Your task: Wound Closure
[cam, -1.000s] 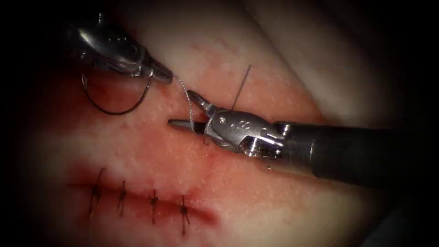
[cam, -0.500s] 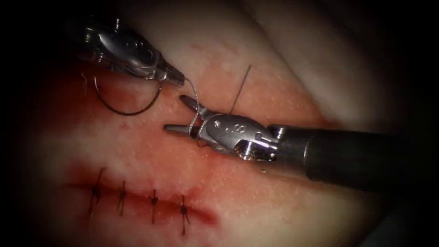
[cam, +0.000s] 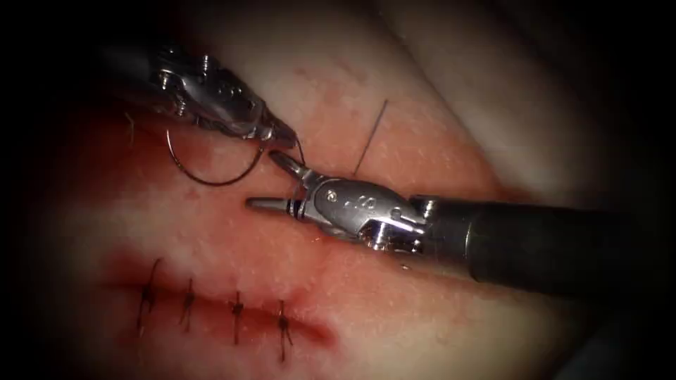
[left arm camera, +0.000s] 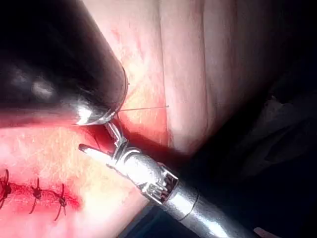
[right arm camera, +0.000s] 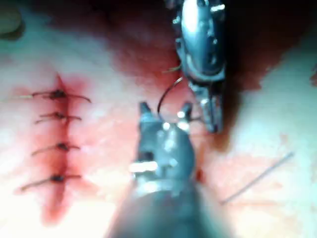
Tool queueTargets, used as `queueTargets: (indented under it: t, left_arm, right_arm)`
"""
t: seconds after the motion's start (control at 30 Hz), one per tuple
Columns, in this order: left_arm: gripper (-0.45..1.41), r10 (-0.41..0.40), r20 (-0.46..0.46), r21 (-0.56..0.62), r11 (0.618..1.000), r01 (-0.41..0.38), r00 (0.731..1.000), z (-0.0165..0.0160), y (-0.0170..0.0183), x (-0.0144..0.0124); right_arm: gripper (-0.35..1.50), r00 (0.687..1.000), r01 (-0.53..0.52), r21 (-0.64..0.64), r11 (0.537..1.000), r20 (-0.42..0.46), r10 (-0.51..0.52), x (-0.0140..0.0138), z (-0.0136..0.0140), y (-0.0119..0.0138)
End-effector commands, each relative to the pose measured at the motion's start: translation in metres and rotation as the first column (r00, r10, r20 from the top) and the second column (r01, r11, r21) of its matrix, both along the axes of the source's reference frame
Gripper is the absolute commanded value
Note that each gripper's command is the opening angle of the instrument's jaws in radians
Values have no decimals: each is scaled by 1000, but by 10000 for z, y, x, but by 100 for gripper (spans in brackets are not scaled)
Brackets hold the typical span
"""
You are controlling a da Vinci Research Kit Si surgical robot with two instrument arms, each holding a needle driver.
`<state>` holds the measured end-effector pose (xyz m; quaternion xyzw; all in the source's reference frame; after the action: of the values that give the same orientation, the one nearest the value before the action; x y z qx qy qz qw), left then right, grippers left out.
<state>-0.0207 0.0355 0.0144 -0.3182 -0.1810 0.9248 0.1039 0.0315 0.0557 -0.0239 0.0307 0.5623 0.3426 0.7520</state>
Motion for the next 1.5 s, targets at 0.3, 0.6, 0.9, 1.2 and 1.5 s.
queueTargets:
  t: [0.3, 0.6, 0.9, 1.2, 1.5]
  left_arm:
    - [-35, 4, 19, 0, 1000, -4, 1000, 12, -7, -7]
    - [-35, 11, 20, -2, 1000, -11, 1000, 14, -21, -5]
    - [-35, 25, 28, 1, 1000, -25, 999, -2, -40, -4]
    - [-35, 42, 36, -1, 999, -42, 998, -10, -56, -13]
    - [-35, 49, 37, -5, 999, -49, 998, -13, -64, -20]
  right_arm:
    - [86, 983, -142, 4, 990, -117, 141, -14, -4, 12]
    - [84, 956, -270, -2, 963, -122, 268, -42, -7, 21]
    - [84, 917, -384, 81, 920, -83, 390, -74, 0, 22]
    - [74, 846, -499, 288, 817, -42, 532, -83, 3, 17]
    - [61, 808, -563, 408, 719, 88, 583, -96, 17, 8]
